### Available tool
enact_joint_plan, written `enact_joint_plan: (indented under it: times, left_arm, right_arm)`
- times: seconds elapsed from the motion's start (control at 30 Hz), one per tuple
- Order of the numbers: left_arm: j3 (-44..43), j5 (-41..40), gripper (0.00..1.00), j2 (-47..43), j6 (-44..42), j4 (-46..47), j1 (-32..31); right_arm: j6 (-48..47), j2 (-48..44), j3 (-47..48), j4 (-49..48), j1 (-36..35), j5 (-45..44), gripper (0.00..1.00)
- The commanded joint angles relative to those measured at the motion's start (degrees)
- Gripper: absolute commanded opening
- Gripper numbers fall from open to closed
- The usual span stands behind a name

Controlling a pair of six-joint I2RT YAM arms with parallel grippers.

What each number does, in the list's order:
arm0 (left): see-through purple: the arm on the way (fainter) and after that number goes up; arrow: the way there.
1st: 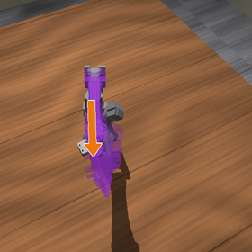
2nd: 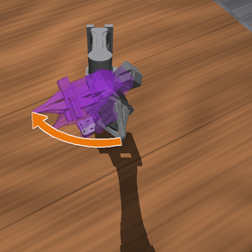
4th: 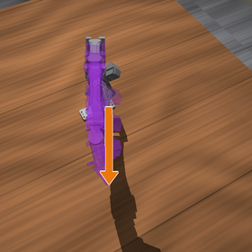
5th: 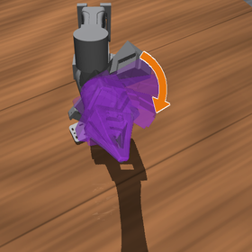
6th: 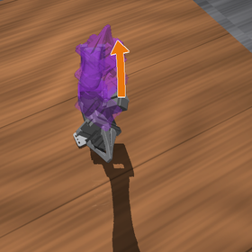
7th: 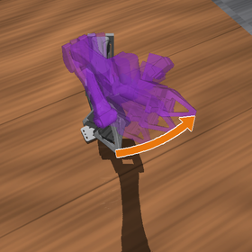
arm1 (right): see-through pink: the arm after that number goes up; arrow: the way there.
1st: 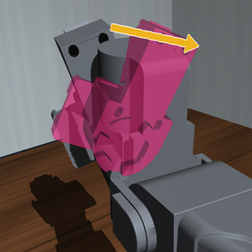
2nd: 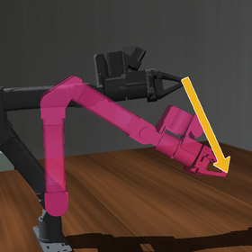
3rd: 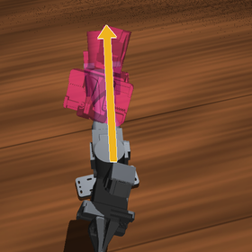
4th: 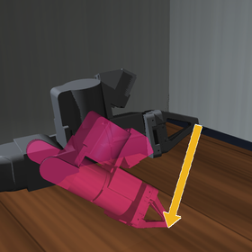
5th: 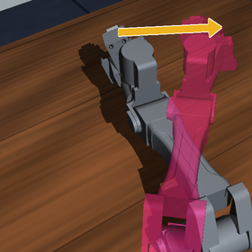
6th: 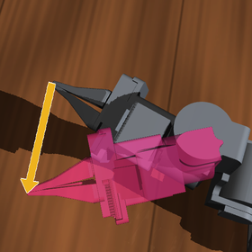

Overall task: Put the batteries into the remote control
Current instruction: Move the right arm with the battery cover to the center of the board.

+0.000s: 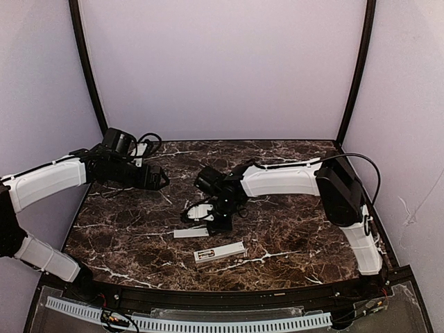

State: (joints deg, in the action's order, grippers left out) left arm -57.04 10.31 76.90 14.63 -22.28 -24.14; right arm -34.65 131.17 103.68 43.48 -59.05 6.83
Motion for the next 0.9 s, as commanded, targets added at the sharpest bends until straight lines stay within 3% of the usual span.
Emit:
enact_joint_plan:
  times: [0.0,0.07,0.23,0.5,0.87]
  left_arm:
    - [1.79,1.86,0.99,-2.0,1.0,0.86,0.41]
    - [2.34,2.07,0.99,-2.26,1.33,1.37,0.41]
    - [3.39,2.71,0.99,-2.48,2.45,2.2,0.41]
    - [8.25,3.65,0.99,-4.61,6.41,5.02,0.45]
    - [11.4,3.88,0.99,-5.56,6.62,6.06,0.41]
  right_arm:
    - [3.52,1.24,-10.27,9.46,-0.18,-5.12,0.32]
    - [3.96,1.38,-10.85,9.61,-0.26,-4.3,0.4]
    - [3.46,3.99,-7.38,12.3,-0.32,-4.5,0.44]
    - [3.84,5.13,-7.8,12.11,-0.37,-6.57,0.17]
    - [3.58,-0.83,-7.46,10.22,-0.67,-6.65,0.12]
